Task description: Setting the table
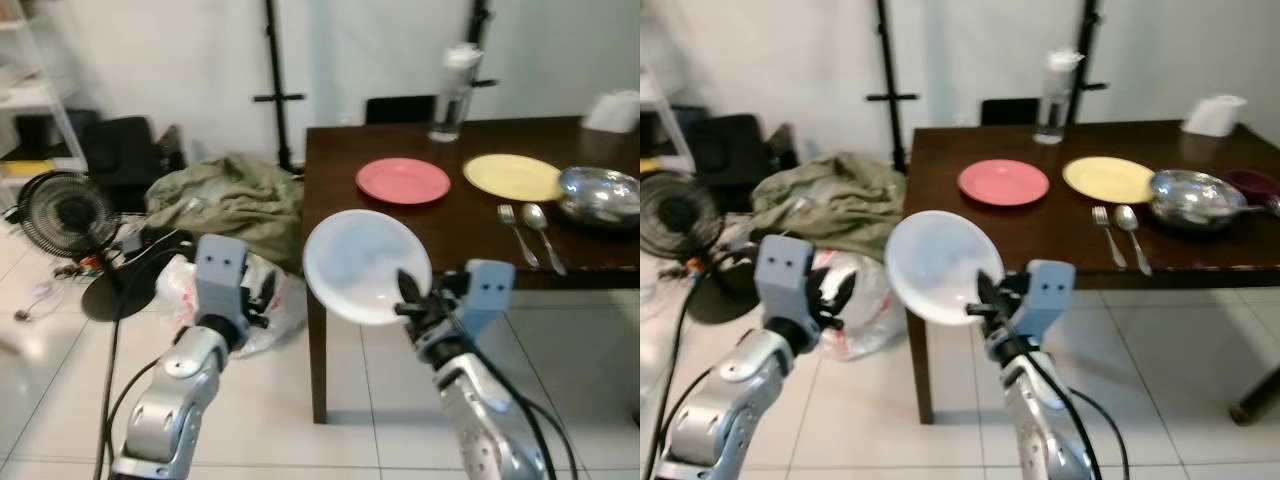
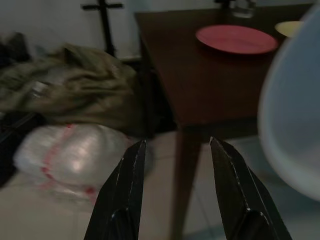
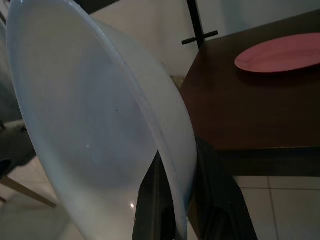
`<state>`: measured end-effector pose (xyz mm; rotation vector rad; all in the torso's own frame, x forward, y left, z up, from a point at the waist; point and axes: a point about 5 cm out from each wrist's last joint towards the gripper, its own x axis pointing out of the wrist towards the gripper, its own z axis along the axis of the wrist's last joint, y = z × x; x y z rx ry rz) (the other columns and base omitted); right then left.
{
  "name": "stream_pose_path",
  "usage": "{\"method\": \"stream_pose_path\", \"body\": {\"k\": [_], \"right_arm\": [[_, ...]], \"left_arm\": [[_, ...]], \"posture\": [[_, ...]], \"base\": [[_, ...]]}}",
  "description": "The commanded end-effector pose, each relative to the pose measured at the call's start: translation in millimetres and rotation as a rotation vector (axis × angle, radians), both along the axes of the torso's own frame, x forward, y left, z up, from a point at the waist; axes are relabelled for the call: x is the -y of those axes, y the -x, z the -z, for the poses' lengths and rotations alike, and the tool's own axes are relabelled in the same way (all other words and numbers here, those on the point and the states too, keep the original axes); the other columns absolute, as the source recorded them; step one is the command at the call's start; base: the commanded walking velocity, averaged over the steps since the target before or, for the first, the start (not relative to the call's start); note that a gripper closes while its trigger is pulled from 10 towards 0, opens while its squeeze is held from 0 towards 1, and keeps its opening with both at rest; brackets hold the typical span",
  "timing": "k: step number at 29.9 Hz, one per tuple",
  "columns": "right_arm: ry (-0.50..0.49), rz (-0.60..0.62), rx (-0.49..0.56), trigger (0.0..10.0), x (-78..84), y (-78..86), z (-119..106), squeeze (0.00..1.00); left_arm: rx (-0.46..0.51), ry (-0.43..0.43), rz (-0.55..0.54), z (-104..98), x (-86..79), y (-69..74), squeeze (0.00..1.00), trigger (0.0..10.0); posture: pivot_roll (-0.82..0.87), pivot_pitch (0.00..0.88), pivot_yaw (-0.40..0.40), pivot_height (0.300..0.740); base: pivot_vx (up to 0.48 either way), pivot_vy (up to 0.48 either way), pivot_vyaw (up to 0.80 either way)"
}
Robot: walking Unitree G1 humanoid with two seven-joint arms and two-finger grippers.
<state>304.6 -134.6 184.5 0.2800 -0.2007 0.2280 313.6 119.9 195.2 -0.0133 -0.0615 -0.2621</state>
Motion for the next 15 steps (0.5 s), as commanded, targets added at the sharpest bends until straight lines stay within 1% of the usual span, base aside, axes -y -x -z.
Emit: {"method": "stream_pose_path", "body": {"k": [1,15], "right_arm": [[-0.006,-0.006,0.000,10.0,0.0,2.0,0.1,0.00],[-0.002,-0.015,-0.001,10.0,-0.6,2.6,0.0,0.00]], "left_arm": [[-0.027,-0.010,-0.014,5.6,-2.5,0.4,0.00,10.0],[-0.026,-0.010,-0.026,5.5,-3.4,0.2,0.00,10.0]], "posture": [[0.06,0.117,0.094,0.740],[0.06,0.119,0.093,0.740]], "base": [[0.000,0.000,0.79],[0.000,0.000,0.79]]}}
